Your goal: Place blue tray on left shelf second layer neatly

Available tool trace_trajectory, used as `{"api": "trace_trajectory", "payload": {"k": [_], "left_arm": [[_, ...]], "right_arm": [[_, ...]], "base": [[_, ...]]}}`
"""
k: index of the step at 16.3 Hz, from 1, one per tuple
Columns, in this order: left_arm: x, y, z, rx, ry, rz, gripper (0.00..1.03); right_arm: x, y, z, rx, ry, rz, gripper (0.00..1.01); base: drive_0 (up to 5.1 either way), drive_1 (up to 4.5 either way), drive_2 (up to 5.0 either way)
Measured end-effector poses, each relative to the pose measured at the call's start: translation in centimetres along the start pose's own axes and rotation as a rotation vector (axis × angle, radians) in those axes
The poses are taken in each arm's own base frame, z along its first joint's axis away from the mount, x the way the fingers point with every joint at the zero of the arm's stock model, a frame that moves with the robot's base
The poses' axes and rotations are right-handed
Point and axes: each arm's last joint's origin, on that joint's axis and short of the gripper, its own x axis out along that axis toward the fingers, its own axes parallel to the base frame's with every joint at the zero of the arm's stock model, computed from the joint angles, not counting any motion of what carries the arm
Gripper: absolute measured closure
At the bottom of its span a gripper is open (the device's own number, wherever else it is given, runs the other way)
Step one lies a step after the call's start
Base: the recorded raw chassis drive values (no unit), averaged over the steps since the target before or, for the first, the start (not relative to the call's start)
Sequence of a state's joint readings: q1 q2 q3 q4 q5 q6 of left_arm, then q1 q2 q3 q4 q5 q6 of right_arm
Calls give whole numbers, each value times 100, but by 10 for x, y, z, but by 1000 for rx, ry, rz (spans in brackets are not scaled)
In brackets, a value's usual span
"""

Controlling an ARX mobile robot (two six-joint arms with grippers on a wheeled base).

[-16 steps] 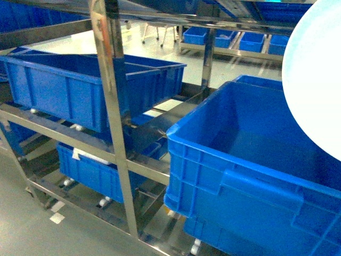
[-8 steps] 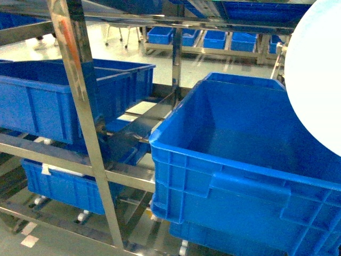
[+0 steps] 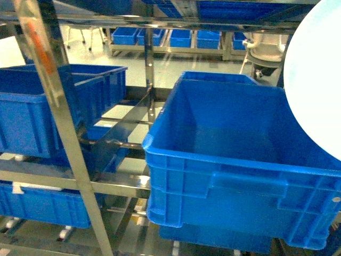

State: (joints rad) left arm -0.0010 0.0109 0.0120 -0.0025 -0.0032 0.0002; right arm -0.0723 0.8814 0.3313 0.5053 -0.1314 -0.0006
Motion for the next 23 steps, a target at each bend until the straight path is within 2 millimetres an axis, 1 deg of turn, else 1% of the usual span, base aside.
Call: {"api": "trace_trajectory", "payload": {"k": [6, 10, 13, 23], "left_arm": [[0, 0, 0, 0, 1, -5, 5], [0, 0, 0, 0, 3, -3, 5], [0, 0, 0, 0, 3, -3, 5], [0, 0, 0, 0, 2, -3, 5]], "right_arm": [[0, 0, 0, 0, -3, -7, 99], [0, 0, 0, 0, -1, 0, 99], [0, 0, 1, -1, -5, 0, 99], [0, 0, 0, 0, -3, 0, 99]], "base": [[-158, -158, -158], [0, 0, 0], [0, 228, -227], [0, 0, 0]]}}
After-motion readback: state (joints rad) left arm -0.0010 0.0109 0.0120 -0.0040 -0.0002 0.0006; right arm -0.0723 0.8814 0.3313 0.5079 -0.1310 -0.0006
